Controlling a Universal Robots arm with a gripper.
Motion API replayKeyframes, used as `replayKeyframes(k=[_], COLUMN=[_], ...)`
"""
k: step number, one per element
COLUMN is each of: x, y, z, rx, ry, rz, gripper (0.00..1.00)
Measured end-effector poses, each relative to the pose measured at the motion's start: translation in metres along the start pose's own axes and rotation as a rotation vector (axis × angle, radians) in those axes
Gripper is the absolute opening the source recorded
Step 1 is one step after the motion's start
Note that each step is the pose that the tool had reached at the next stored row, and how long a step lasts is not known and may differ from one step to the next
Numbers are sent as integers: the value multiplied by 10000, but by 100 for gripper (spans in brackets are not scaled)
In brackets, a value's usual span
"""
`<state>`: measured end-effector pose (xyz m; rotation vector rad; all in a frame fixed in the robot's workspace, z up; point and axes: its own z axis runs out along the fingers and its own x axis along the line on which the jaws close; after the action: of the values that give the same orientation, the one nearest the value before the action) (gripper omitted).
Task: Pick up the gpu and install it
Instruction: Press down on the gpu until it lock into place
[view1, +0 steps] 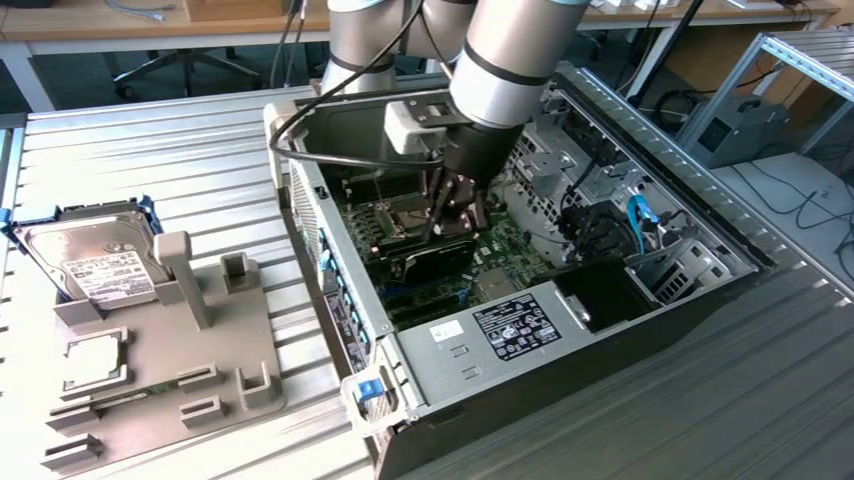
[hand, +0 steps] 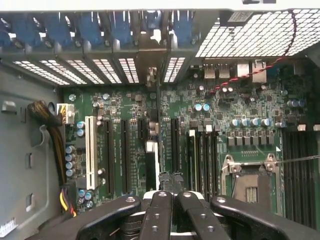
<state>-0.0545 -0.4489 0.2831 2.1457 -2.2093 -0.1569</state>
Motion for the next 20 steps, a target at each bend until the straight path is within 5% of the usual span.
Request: replayKeyframes(k=[4,7,15,20], x=[2,7,69,71], y=[35,165,314,354], z=[38,78,99,116], rx=[0,0,2,0], ry=[1,0,6,11], rz=[-1,0,0,-2], gripper=[11,11,11,11])
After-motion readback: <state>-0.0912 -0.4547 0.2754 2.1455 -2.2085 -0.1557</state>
